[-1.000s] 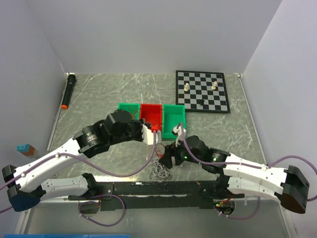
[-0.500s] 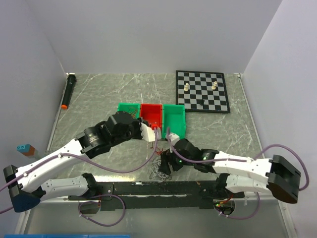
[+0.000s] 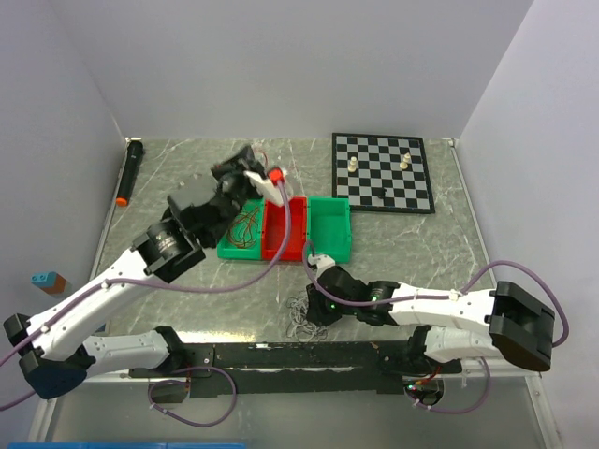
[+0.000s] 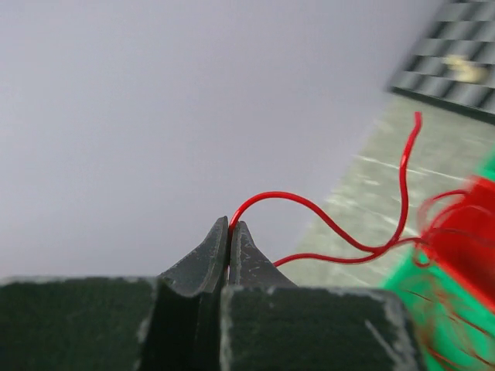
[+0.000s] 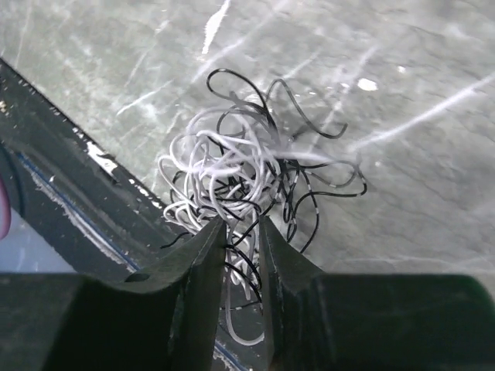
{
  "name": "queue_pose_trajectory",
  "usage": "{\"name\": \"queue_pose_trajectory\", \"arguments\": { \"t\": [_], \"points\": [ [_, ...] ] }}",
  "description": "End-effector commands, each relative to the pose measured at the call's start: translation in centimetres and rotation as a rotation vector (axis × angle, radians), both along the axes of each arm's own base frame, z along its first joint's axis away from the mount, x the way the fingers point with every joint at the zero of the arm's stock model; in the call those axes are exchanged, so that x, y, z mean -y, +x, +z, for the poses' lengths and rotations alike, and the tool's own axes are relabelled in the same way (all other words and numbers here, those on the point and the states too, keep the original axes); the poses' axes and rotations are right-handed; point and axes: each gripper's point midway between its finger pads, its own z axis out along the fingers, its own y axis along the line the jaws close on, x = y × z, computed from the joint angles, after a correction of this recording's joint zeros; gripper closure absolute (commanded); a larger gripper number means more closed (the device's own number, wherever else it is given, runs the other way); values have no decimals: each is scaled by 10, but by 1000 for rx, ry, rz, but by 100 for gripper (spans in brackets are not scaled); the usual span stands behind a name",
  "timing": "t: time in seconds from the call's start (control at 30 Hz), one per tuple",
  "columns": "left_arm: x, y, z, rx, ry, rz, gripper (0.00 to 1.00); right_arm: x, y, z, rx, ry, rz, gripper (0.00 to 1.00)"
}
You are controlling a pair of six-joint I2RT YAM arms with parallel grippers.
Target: Untangle the cables
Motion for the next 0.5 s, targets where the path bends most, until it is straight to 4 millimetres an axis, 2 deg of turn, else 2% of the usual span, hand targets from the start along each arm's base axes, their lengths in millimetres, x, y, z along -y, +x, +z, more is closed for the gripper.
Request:
{"name": "queue_pose_trajectory", "arguments": {
  "t": [0.0,0.13,0.23,0.33,0.47],
  "points": [
    [-50,14,107,269,-186,192,99,14,1,-9,5,-39,-56,71],
    [-79,19,166,381,-287,239,99,21,-1,-17,-9,-59,-71,70],
    [-86,16,192,416,-343,219,99,22,0,-19,-8,-66,-79,69],
    [-81,14,191,395,-346,181,99,20,4,-16,6,-61,-90,69],
    [-75,15,166,353,-320,153,99,18,11,-6,35,-50,-105,69]
  ]
}}
